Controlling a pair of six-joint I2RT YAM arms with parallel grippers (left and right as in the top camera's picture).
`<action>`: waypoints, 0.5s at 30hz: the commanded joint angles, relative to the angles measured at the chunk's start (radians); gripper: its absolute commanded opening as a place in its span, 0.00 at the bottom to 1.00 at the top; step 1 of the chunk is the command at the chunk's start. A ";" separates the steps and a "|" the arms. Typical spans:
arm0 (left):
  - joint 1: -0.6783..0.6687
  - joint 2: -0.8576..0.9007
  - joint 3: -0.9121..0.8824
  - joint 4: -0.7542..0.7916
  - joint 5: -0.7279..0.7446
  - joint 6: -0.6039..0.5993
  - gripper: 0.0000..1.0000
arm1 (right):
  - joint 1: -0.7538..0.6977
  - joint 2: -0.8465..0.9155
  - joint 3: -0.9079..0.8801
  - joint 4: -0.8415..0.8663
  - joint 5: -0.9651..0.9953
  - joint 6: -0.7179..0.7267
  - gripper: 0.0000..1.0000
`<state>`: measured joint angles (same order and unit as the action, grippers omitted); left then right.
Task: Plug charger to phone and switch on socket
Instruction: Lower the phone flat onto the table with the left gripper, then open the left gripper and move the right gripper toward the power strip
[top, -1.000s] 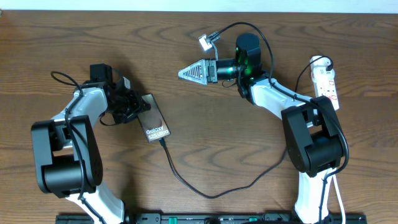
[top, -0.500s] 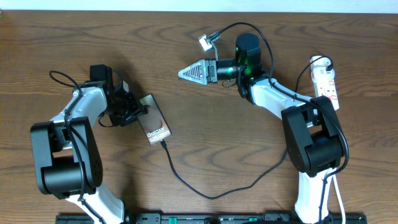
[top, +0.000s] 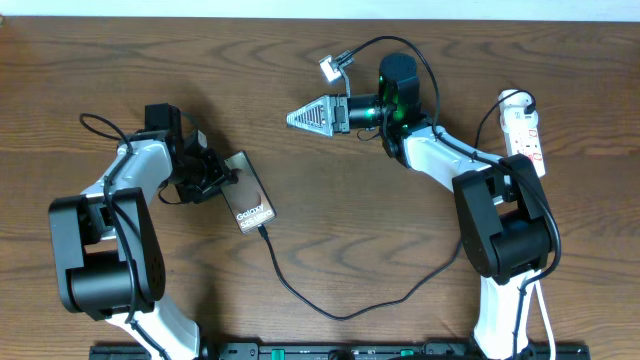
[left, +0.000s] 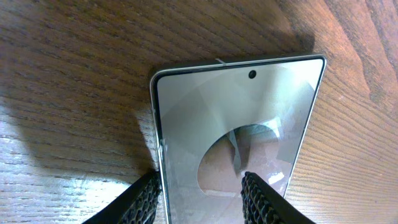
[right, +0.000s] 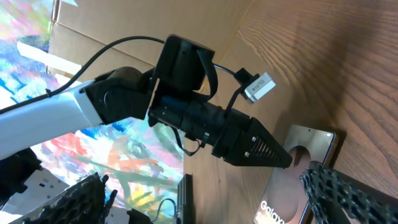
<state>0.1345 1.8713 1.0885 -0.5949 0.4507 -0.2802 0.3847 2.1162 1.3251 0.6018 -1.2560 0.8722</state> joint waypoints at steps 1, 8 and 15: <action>0.013 -0.007 0.001 -0.007 -0.127 0.014 0.46 | 0.004 0.001 0.007 -0.001 0.008 -0.016 0.99; 0.023 -0.179 0.006 -0.006 -0.070 0.014 0.58 | 0.004 0.001 0.007 -0.001 0.008 -0.017 0.99; 0.023 -0.449 0.007 0.051 0.261 0.013 0.74 | 0.004 0.001 0.007 0.000 -0.011 -0.012 0.99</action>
<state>0.1555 1.5257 1.0882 -0.5648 0.5262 -0.2798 0.3847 2.1162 1.3251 0.6018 -1.2560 0.8722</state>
